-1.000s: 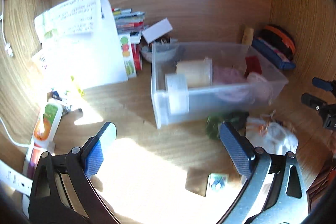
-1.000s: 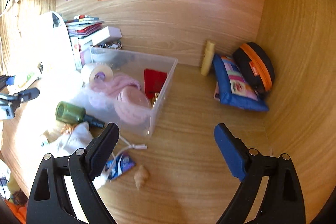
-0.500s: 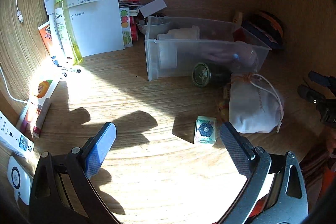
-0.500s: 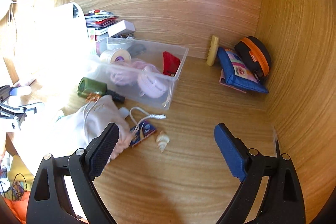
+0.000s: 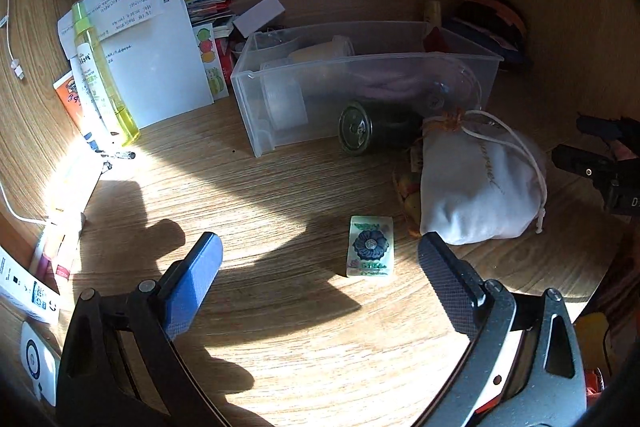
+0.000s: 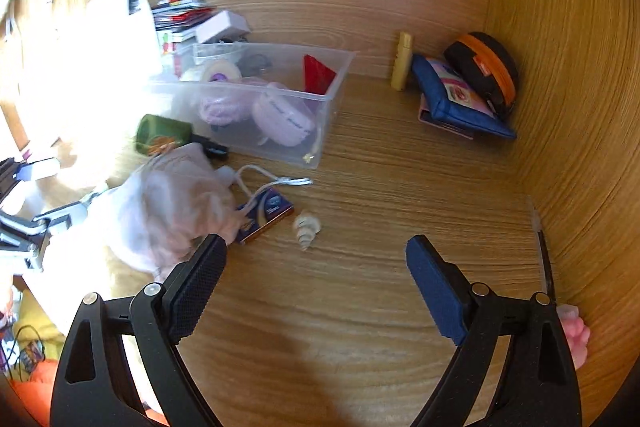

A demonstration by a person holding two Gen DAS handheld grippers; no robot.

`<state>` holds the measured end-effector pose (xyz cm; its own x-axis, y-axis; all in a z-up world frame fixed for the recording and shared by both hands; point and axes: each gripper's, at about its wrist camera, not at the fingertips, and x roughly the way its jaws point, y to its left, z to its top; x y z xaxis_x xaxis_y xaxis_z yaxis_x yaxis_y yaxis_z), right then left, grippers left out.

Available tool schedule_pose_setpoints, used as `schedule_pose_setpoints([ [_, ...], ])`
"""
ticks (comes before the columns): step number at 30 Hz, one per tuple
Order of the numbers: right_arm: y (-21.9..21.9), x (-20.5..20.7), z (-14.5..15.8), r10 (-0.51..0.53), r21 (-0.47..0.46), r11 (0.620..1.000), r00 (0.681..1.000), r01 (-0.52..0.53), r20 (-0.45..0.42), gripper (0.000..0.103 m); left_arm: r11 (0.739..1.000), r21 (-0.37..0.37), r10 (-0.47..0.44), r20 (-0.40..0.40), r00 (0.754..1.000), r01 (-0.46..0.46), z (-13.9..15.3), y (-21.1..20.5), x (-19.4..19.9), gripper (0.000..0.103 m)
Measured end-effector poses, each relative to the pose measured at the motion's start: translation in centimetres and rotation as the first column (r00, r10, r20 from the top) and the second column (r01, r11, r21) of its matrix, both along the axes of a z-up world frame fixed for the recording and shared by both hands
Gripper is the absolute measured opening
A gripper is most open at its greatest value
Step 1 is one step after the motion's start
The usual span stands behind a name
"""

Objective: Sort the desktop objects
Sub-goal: 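Move both open tools back toward the remaining items on the desk, then grasp the small green-printed tag with the left tool while the right tool grasps the beige shell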

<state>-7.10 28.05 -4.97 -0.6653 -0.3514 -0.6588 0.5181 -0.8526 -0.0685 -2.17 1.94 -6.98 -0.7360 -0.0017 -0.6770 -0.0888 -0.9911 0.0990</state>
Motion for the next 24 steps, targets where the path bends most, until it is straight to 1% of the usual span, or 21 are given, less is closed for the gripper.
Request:
schedule_pose_setpoints([
  [2,0.0,-0.9,-0.2,-0.004,-0.005,1.000,1.000,0.004,0.018,0.085,1.000,-0.012,-0.006,-0.001,1.000,0.006,0.0,0.0,-0.1,0.094],
  [3,0.0,-1.5,-0.3,-0.004,-0.013,1.000,0.999,0.004,0.042,0.082,1.000,-0.014,-0.008,0.006,1.000,0.008,-0.1,0.0,-0.2,0.088],
  [4,0.1,-1.9,-0.4,-0.007,-0.022,1.000,0.998,0.008,0.060,0.074,1.000,-0.013,-0.010,0.017,1.000,0.010,-0.2,-0.1,-0.3,0.082],
  [5,0.1,-2.2,-0.5,-0.006,-0.029,1.000,0.997,0.008,0.077,0.068,1.000,-0.004,-0.016,0.028,0.999,0.016,-0.4,-0.2,-0.5,0.078],
  [6,0.1,-2.5,-0.7,-0.001,-0.032,0.999,0.995,0.004,0.095,0.065,1.000,0.003,-0.019,0.035,0.999,0.019,-0.5,-0.3,-0.6,0.077],
  [8,0.2,-3.1,-1.0,0.001,-0.042,0.999,0.993,0.004,0.121,0.054,1.000,0.012,-0.023,0.041,0.999,0.023,-0.7,-0.3,-0.6,0.072],
  [10,0.2,-3.4,-1.2,0.005,-0.056,0.998,0.992,0.002,0.129,0.050,1.000,0.013,-0.024,0.044,0.999,0.024,-0.9,-0.3,-0.6,0.070],
  [11,0.1,-3.5,-1.2,0.013,-0.064,0.998,0.991,-0.004,0.134,0.045,1.000,0.016,-0.026,0.047,0.999,0.025,-0.9,-0.2,-0.6,0.068],
  [13,0.2,-3.7,-1.3,0.010,-0.080,0.997,0.988,0.002,0.156,0.040,0.999,0.030,-0.018,0.057,0.998,0.016,-1.1,-0.2,-1.0,0.065],
  [15,0.1,-4.3,-1.6,0.021,-0.106,0.994,0.979,0.000,0.201,0.039,0.999,0.052,-0.015,0.071,0.997,0.012,-1.2,-0.2,-1.4,0.059],
  [17,0.1,-4.6,-1.8,0.010,-0.113,0.994,0.974,0.016,0.227,0.037,0.997,0.073,-0.017,0.085,0.996,0.010,-1.4,-0.2,-1.8,0.052],
  [19,0.1,-4.6,-1.9,0.009,-0.111,0.994,0.974,0.016,0.226,0.035,0.996,0.085,-0.022,0.089,0.996,0.014,-1.5,0.0,-1.9,0.048],
  [21,0.0,-4.7,-2.0,0.004,-0.101,0.995,0.974,0.020,0.225,0.034,0.996,0.086,-0.015,0.085,0.996,0.008,-1.4,0.0,-2.0,0.041],
  [22,0.0,-4.7,-2.0,0.001,-0.096,0.995,0.975,0.021,0.224,0.032,0.996,0.088,-0.006,0.083,0.997,-0.001,-1.4,0.0,-2.1,0.037],
  [24,-0.4,-4.4,-2.1,0.008,-0.081,0.997,0.977,0.010,0.214,0.029,0.995,0.097,-0.001,0.080,0.997,-0.007,-1.3,-0.2,-2.1,0.034],
])
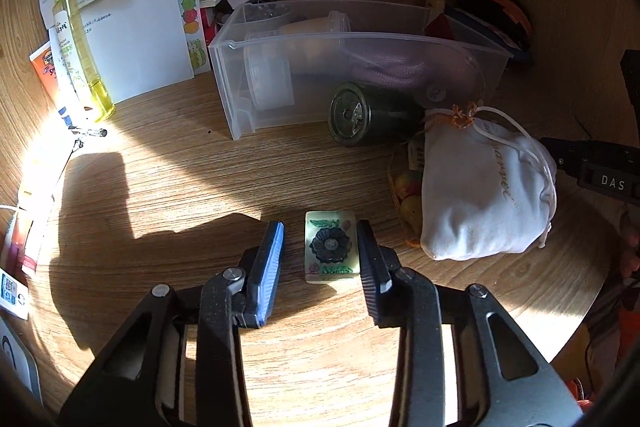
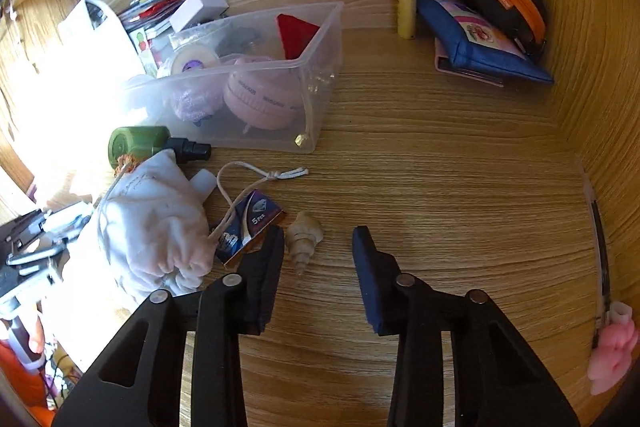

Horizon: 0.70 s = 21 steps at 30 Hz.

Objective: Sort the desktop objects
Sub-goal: 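Grasp the small green-printed tag with the left tool while the right tool grasps the beige shell, then carry the tag and shell over the clear box with both tools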

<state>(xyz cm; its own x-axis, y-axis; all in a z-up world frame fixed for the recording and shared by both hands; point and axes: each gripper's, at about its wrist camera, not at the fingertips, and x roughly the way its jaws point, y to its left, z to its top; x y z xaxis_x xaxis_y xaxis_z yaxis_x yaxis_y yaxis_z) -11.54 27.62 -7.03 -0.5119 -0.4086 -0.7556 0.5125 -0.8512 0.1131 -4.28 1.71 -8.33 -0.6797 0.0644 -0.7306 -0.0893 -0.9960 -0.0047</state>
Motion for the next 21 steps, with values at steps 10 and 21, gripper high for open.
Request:
schedule_pose_setpoints([
  [10,-0.9,0.4,-0.1,0.012,0.033,0.999,1.000,-0.011,-0.027,0.016,0.997,0.066,0.034,-0.015,0.999,-0.033,0.5,-1.6,0.1,0.024],
  [21,-0.1,0.8,2.7,0.025,-0.068,0.997,0.998,-0.030,-0.066,0.016,0.995,0.089,0.056,-0.132,0.990,-0.044,4.5,-2.2,0.1,0.024],
])
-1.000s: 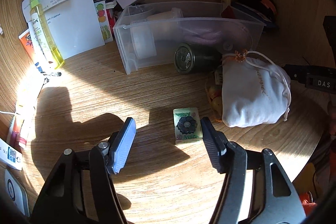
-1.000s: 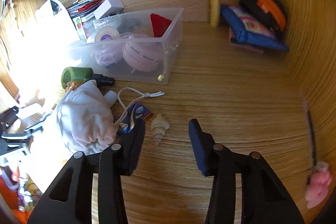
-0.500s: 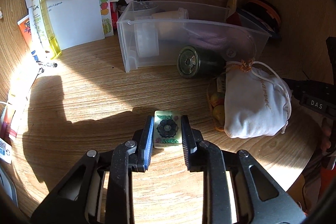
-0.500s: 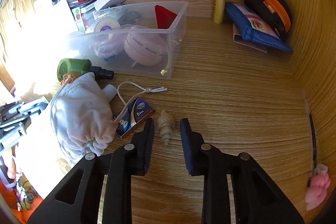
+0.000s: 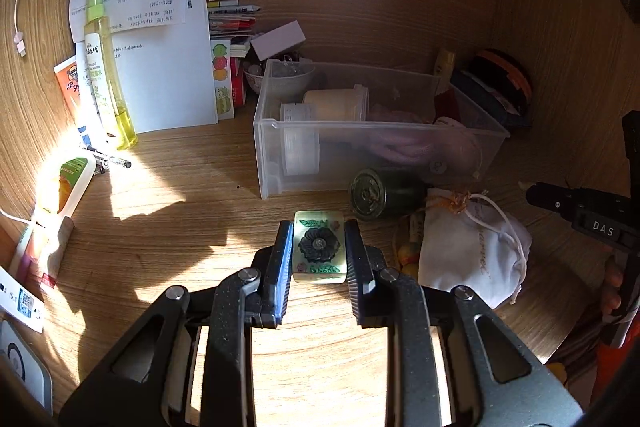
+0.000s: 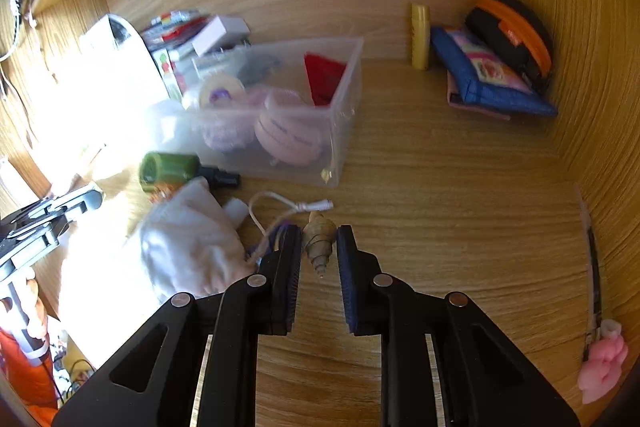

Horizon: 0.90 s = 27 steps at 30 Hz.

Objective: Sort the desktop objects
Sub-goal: 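Carry the tag and shell over the clear box with both tools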

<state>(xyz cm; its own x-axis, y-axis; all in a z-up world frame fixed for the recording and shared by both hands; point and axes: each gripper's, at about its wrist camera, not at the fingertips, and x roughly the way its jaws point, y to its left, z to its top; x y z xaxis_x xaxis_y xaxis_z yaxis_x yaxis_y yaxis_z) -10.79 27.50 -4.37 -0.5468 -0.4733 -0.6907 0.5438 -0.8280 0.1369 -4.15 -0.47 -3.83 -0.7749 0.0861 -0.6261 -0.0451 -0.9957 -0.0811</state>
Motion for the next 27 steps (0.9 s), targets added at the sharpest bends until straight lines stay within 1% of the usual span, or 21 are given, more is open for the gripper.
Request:
schedule_pose_setpoints([
  [4,-0.1,0.1,1.6,0.003,-0.010,1.000,0.999,-0.003,-0.047,0.016,0.999,0.025,-0.020,-0.032,0.999,0.021,1.2,0.0,-0.4,0.024],
  [10,0.0,-0.7,4.9,0.003,-0.030,1.000,0.992,-0.007,-0.125,0.016,0.999,0.010,-0.035,-0.083,0.996,0.036,2.9,1.0,-1.6,0.024],
  [13,-0.4,-1.1,5.8,-0.005,-0.012,1.000,0.985,0.003,-0.172,0.016,0.999,0.011,-0.041,-0.099,0.994,0.042,3.5,1.2,-2.4,0.024],
  [17,-1.0,-2.4,6.0,0.012,-0.021,1.000,0.987,-0.016,-0.161,0.016,0.999,0.011,-0.046,-0.102,0.994,0.047,3.8,1.2,-3.9,0.024],
  [23,-2.3,-4.1,5.3,0.037,-0.032,0.999,0.991,-0.041,-0.130,0.016,0.998,0.014,-0.053,-0.095,0.994,0.055,4.2,1.4,-6.2,0.024],
  [27,-3.2,-4.8,5.0,0.059,-0.028,0.998,0.991,-0.062,-0.123,0.016,0.998,0.003,-0.068,-0.086,0.994,0.068,4.4,1.9,-7.5,0.024],
])
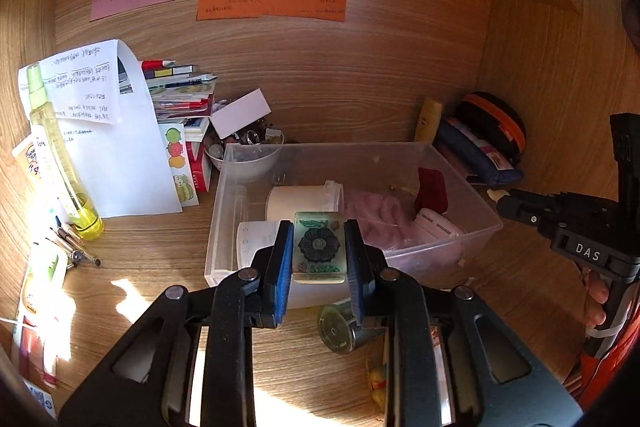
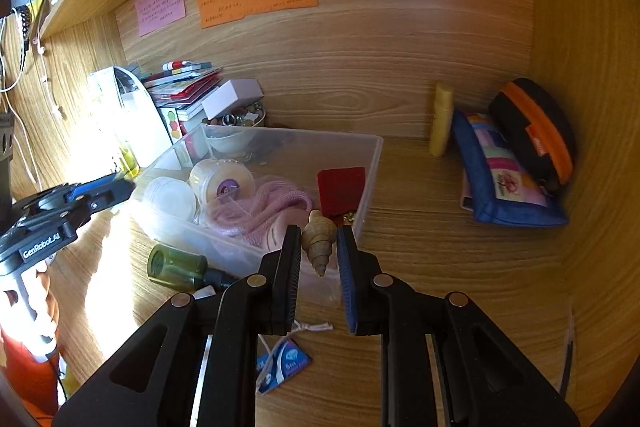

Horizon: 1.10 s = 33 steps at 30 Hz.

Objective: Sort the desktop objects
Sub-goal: 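Carry the tag and shell over the clear box with both tools, then open both tools to drop the tag and shell into the box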

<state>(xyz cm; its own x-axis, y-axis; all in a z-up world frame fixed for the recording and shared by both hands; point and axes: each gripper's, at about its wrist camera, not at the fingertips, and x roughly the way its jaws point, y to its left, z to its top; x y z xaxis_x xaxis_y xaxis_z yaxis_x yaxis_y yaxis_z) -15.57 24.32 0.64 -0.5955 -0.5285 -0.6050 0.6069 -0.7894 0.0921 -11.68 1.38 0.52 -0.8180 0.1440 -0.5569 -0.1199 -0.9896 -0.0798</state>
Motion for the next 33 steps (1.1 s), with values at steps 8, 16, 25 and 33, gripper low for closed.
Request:
schedule_pose_setpoints([
  [8,-0.9,-1.7,0.1,0.029,0.008,1.000,1.000,-0.029,0.008,0.017,1.000,-0.010,-0.010,0.032,0.999,0.010,-0.7,0.8,-2.7,0.024],
  [16,-2.1,-2.6,-1.7,0.051,0.054,0.997,0.998,-0.053,0.023,0.017,1.000,-0.013,-0.020,0.078,0.997,0.021,-2.4,1.2,-4.1,0.024],
  [25,-2.4,-2.8,-2.2,0.072,0.047,0.996,0.997,-0.074,0.039,0.017,0.999,0.004,-0.048,0.108,0.993,0.047,-3.2,1.2,-4.6,0.024],
  [33,-2.8,-2.1,-2.3,0.079,0.070,0.994,0.997,-0.079,0.002,0.017,0.999,0.027,-0.042,0.117,0.992,0.039,-3.4,0.6,-4.7,0.024],
])
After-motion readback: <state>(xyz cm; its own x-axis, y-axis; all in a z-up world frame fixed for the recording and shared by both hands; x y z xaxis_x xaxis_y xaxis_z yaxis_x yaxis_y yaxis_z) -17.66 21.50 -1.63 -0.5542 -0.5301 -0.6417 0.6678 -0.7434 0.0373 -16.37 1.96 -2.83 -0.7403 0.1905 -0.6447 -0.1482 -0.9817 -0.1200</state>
